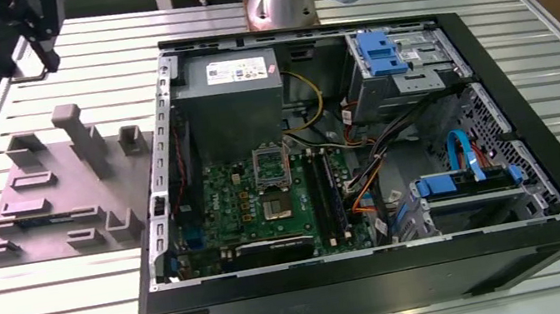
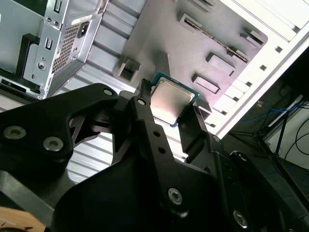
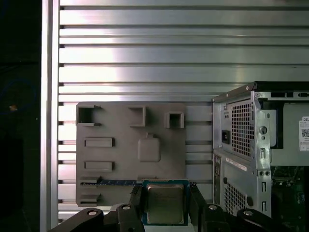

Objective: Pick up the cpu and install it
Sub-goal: 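Pick up the cpu and move it towards the insertion slot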

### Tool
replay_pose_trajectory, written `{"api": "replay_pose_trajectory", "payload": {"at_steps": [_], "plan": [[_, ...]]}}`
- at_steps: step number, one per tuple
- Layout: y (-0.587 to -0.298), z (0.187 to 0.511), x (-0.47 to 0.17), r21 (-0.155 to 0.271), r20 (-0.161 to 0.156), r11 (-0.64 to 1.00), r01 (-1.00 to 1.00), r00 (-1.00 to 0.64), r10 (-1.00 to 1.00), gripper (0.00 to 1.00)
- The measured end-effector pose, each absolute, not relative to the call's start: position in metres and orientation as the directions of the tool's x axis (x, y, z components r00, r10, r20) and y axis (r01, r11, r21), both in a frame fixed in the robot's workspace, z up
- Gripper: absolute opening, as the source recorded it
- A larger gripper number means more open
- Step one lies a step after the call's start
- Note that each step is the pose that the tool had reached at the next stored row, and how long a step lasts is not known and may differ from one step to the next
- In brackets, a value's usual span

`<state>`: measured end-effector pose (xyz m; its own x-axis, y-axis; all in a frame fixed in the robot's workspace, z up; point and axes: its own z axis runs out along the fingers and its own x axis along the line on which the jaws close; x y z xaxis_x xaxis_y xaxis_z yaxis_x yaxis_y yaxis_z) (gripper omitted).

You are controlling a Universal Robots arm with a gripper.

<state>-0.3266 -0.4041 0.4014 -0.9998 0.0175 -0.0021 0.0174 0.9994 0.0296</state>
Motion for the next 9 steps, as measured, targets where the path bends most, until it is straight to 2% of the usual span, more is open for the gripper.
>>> {"api": "replay_pose_trajectory", "payload": {"at_steps": [9], "plan": [[-0.404,0.401,-0.312,0.03,-0.002,0.999,0.017,-1.0,0.018,0.47]]}}
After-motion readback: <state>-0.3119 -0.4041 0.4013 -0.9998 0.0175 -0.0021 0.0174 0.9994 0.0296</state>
